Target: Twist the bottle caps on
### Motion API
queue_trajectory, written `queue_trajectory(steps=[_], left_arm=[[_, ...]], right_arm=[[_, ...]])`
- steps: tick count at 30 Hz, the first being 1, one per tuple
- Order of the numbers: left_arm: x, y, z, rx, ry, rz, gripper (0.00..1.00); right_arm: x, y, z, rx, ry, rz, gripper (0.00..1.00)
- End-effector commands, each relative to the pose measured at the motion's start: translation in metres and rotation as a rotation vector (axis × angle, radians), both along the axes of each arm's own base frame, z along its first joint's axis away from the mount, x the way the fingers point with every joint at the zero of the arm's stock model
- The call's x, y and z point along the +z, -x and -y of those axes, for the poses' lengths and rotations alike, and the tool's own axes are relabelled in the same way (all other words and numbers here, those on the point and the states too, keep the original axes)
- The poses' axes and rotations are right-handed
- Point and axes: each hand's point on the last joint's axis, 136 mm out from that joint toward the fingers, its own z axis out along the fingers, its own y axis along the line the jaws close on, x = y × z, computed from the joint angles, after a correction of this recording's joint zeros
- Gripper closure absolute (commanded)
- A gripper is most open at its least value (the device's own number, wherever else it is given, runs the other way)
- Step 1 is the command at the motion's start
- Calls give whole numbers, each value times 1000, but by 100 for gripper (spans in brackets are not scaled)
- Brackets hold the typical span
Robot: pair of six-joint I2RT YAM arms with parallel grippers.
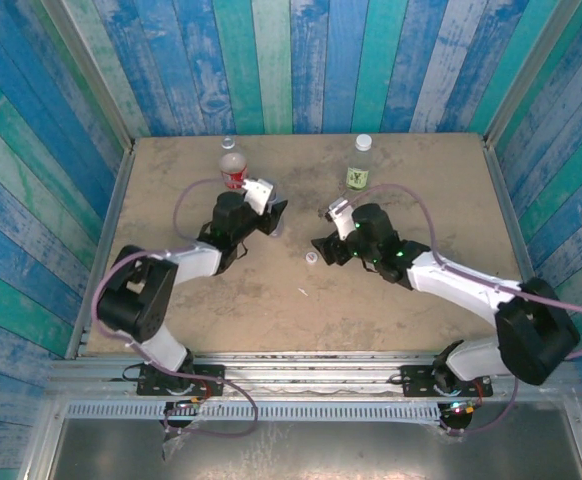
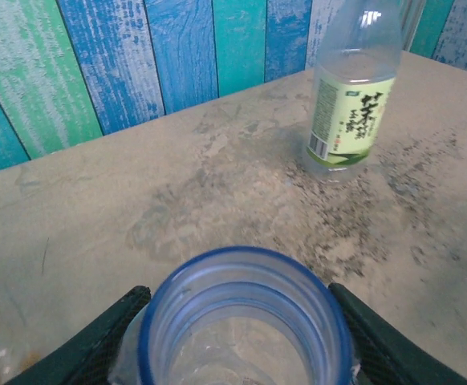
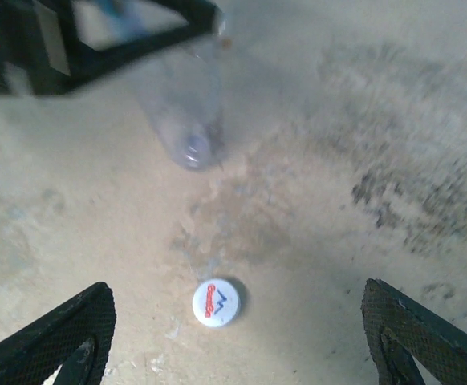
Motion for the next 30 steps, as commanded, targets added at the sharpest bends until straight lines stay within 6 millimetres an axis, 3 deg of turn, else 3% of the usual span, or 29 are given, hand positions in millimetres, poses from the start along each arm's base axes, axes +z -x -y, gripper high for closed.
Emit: queue_trajectory(steps=[1,8,12,21,30], left_arm=[[30,24,-10,-7,25,47,51],[37,60,-25,-1,58,40,51],[32,70,-32,12,50,28,50],[24,74,-31,-3,39,14,51],[22,73,-30,-10,38,10,50]], right_arm=[[-19,-3,-10,-18,22,-23,19],[-63,-2,-37,39,94,-84,29],[-79,-7,-44,29,100,-114,34],[-104,-13,-40,-13,148,-140,45],[-111,-12,-38,-9,164,-150,59]])
